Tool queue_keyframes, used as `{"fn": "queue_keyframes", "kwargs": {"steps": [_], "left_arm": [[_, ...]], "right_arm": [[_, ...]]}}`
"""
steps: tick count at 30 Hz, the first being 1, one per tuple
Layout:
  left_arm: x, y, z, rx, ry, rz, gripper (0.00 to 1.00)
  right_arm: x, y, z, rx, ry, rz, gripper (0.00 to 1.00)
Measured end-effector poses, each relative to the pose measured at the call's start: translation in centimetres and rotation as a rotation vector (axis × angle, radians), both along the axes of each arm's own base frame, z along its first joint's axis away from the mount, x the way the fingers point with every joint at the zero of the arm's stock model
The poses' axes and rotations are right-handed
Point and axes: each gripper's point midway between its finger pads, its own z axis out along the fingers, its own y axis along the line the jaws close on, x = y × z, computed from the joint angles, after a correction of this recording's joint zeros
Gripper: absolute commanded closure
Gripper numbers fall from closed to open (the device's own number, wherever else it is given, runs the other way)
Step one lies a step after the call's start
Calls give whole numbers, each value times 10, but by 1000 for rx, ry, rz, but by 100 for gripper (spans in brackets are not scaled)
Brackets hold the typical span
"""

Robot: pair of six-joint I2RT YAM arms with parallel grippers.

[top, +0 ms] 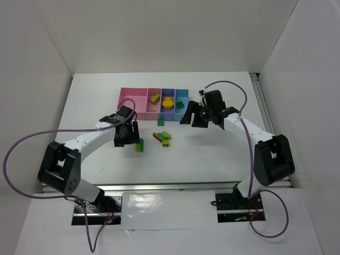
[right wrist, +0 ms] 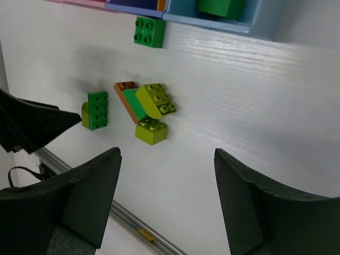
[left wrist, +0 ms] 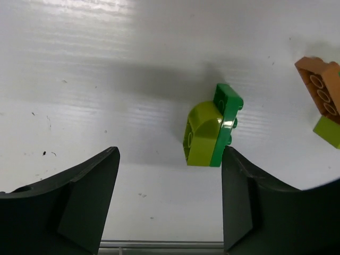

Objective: Sort the legos into containers by color

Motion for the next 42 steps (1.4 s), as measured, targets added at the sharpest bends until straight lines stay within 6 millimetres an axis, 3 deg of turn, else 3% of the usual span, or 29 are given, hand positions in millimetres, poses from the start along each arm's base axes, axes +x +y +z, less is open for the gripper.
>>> {"fn": "queue_keyframes", "kwargs": {"steps": [2,4,7,10,15,19,22,27,31,38,42], "left_arm": [[-5,5,3,-73,-19,15,14],[-7,0,17,-167,-70,-6,14],[5,-4,54,-300,-189,-39,14],[24,16,77,-362,-268,16,16],[34,59,81,-400,-287,160,17],[33,77,83,-397,-298,218,17],[31,84,87,-394,-309,241,17],[30,90,86,-390,-311,258,17],[28,92,83,-393,-303,267,18],[22,90,74,-408,-277,265,18],[22,91,75,-413,-278,267,18]], "right_arm": [[-3,6,0,-11,-6,18,22],[-11,22,-1,-52,-7,61,21],[-26,68,-1,-102,-38,173,19],[-47,116,-5,-127,-53,304,19],[-51,160,-15,-183,-64,405,17],[-46,196,-24,-216,-89,459,13],[-61,220,-41,-234,-77,519,13],[-81,240,-77,-302,-36,575,15],[-85,232,-98,-363,2,574,18],[-73,226,-103,-396,-6,533,31],[-70,226,-103,-401,-11,523,26]]}}
